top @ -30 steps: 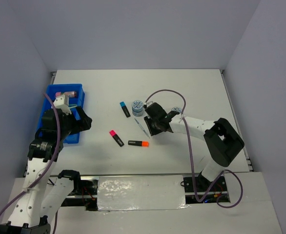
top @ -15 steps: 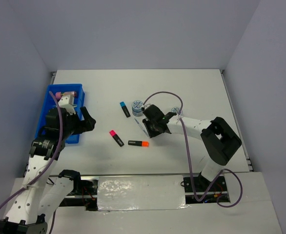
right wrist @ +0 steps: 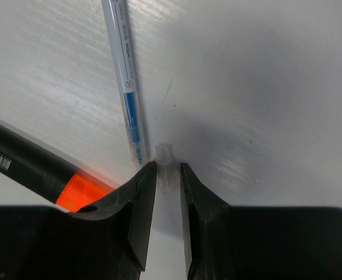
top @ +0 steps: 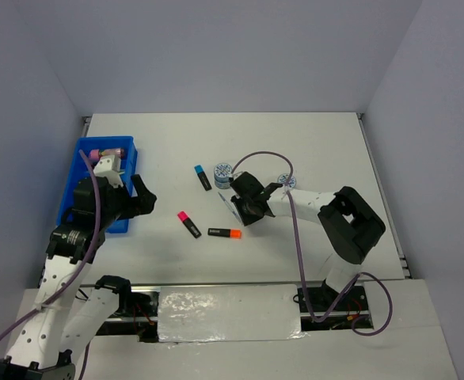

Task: Sort the stationery into containers
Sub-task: Pick up the pen cap from the center of the board.

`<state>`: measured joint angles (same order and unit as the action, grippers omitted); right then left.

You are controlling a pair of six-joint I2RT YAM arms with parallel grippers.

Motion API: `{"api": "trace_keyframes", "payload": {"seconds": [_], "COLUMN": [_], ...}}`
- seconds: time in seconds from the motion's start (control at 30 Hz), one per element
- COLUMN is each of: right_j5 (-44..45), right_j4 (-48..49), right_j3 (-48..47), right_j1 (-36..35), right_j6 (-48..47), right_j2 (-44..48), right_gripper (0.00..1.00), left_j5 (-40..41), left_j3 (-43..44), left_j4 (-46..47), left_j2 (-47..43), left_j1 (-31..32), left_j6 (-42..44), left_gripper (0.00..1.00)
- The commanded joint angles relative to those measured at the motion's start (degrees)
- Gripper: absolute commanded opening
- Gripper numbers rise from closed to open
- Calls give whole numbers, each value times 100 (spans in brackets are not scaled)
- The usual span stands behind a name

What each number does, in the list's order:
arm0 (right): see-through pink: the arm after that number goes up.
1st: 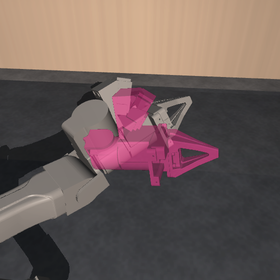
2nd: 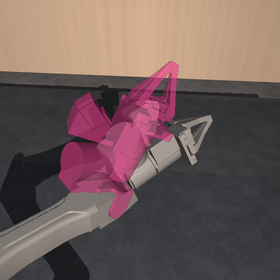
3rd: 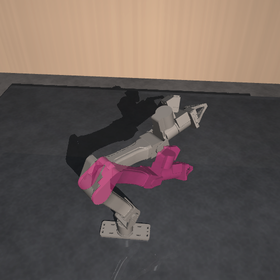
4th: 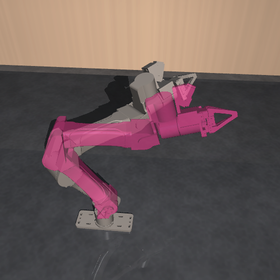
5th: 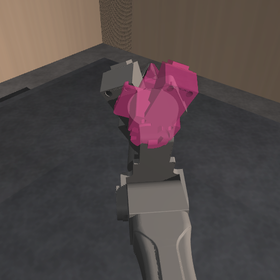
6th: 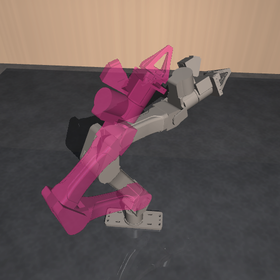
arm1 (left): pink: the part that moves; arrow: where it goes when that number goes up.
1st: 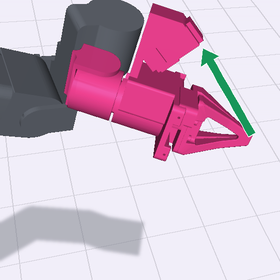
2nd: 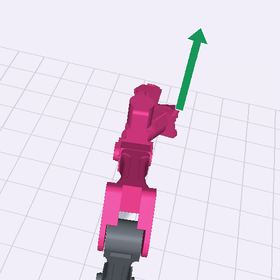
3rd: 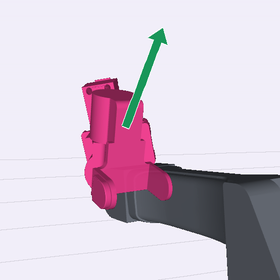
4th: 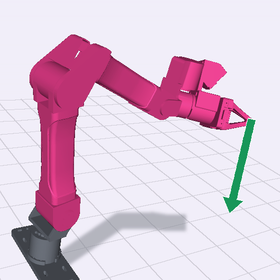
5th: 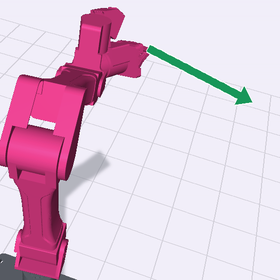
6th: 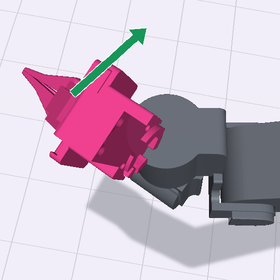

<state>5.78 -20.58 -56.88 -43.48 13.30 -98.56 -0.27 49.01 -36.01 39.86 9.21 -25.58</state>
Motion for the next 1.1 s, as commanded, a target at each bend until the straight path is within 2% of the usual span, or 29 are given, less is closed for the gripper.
{"api": "trace_keyframes", "payload": {"seconds": [0.0,0.2,0.27,0.3,0.37,0.63,0.73,0.83,0.93,1.03,1.07], "right_j5": [55,29,37,46,81,142,300,406,599,942,1073], "right_j4": [150,186,168,142,116,89,63,107,-16,-297,-446], "right_j3": [-200,-227,-227,-244,-227,46,177,423,608,740,792], "right_j1": [-37,-37,-37,-37,-37,-29,-37,-37,-37,-29,-11], "right_j6": [-117,-126,-126,-117,-74,357,603,840,1025,1148,1175], "right_j2": [-145,-295,-339,-330,-287,679,1329,2094,2832,3560,3737], "right_gripper": [31,27,23,19,0,0,0,0,0,0,0], "left_j5": [-8,-43,-52,-43,-43,-8,352,274,641,1738,2376], "left_j3": [73,91,91,91,82,143,301,267,73,353,642], "left_j4": [147,138,138,138,147,138,15,216,611,753,675], "left_j2": [-224,-101,-101,-92,-153,-22,197,425,741,1503,1760], "left_j1": [37,37,37,37,46,46,46,115,615,1730,2316], "left_j6": [80,97,106,98,98,36,-130,-569,-1167,-1782,-2131], "left_gripper": [99,99,99,99,99,99,99,99,99,99,99]}}
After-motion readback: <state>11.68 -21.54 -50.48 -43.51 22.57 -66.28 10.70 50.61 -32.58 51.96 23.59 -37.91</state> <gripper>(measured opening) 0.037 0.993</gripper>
